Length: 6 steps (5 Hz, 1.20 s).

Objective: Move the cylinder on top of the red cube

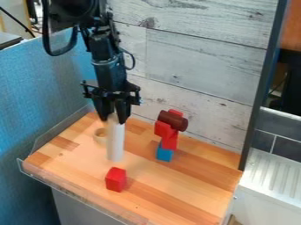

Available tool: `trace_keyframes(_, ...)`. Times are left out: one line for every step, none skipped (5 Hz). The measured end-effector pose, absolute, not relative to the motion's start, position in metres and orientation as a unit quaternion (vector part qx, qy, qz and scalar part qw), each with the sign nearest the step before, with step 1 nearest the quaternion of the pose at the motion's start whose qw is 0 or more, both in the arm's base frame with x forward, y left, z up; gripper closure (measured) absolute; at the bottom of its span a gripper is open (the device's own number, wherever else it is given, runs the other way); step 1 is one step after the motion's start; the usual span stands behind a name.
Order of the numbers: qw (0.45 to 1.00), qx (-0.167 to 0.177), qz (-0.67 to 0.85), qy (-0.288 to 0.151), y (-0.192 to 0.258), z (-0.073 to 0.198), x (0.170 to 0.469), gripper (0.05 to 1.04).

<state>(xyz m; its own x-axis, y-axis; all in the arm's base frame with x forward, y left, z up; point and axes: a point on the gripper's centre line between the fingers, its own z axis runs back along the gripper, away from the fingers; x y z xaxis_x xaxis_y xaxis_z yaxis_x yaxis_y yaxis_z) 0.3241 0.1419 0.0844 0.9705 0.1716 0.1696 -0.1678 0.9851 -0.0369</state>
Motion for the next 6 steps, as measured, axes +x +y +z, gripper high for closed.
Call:
trace_keyframes(0.994, -0.007, 0.078, -0.079, 0.1369, 0.0788, 0.3219, 0.599)
trace_keyframes(0.995, -0.006, 0.069, -0.074, 0.1331, 0.072, 0.3183, 0.599)
trace_keyframes(0.995, -0.007, 0.066, -0.073, 0.1321, 0.0713, 0.3178, 0.599)
trace_keyframes(0.995, -0.011, 0.069, -0.067, 0.1308, 0.071, 0.3161, 0.599)
trace_keyframes(0.996, -0.016, 0.066, -0.065, 0.1296, 0.071, 0.3154, 0.599)
trace_keyframes(0.996, -0.019, 0.062, -0.062, 0.129, 0.0709, 0.3144, 0.599)
